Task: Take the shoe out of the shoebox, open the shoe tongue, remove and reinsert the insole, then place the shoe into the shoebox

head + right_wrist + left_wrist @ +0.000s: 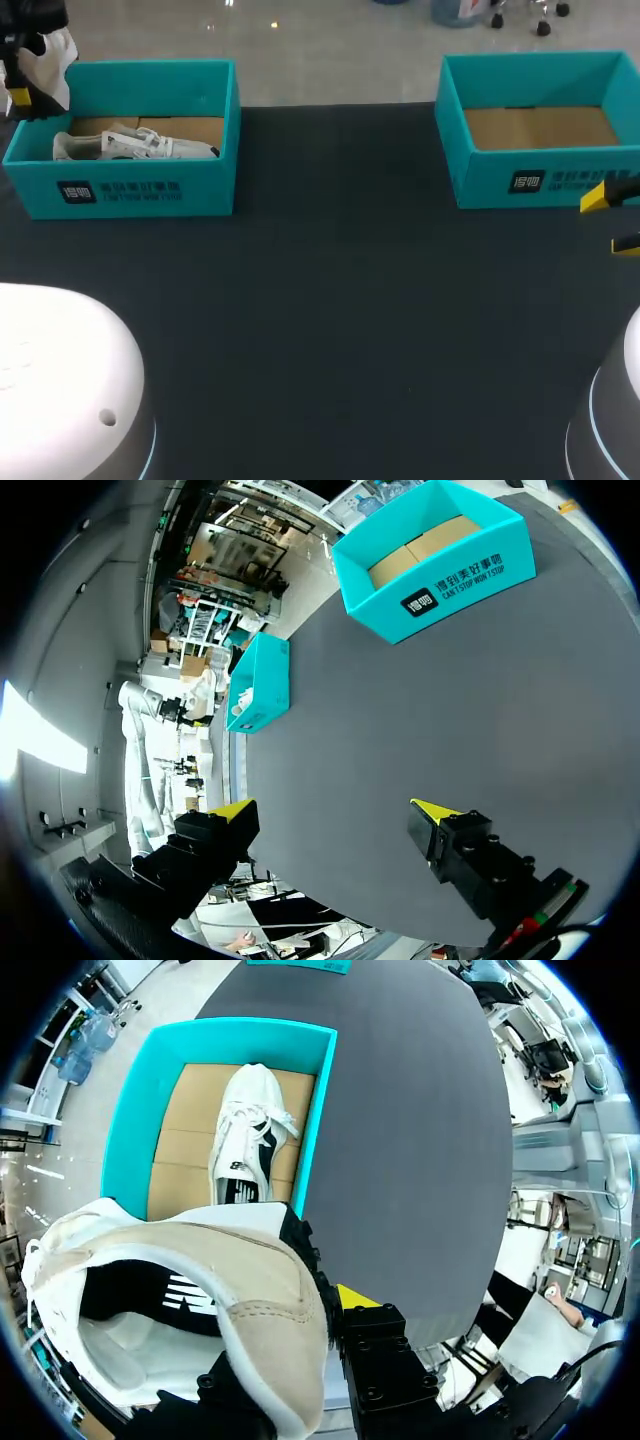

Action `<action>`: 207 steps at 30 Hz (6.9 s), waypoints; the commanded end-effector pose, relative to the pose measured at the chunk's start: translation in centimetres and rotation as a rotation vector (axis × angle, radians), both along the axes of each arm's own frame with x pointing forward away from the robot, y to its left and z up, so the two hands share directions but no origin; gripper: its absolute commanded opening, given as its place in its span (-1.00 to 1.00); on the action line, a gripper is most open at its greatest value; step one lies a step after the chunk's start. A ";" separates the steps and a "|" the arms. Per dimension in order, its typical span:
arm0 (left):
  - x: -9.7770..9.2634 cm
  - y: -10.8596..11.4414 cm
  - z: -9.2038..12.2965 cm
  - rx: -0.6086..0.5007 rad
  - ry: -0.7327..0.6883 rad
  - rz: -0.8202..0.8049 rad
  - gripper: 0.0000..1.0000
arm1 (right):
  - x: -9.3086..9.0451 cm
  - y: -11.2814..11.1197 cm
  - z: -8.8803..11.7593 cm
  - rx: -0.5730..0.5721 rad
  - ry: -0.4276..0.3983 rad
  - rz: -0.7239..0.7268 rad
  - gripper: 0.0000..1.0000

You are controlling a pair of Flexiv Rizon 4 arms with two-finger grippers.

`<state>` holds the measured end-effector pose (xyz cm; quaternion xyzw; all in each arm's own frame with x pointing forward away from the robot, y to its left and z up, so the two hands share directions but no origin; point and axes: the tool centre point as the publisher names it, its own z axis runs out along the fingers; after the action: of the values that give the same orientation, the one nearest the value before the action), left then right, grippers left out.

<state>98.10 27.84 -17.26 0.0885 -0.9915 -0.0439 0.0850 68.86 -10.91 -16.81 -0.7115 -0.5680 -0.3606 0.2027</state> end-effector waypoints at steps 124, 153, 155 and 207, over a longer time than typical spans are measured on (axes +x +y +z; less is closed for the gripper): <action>17.0 3.8 -4.7 0.114 -0.028 -1.688 -1.00 | -0.2 0.0 0.0 -0.002 0.000 -0.003 1.00; 22.2 2.9 -14.7 0.081 0.038 -1.767 -1.00 | -0.2 0.0 0.0 -0.002 0.000 -0.003 1.00; 22.4 2.7 -15.3 0.077 0.038 -1.767 -1.00 | -0.2 0.0 0.0 -0.002 0.000 -0.003 1.00; 20.8 -0.8 -10.6 0.048 -0.119 -1.729 1.00 | -0.2 0.0 0.0 -0.002 0.000 -0.003 1.00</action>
<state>121.40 27.49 -30.55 -0.6960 -0.7111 -0.0961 -0.0240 68.86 -10.92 -16.81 -0.7116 -0.5679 -0.3606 0.2027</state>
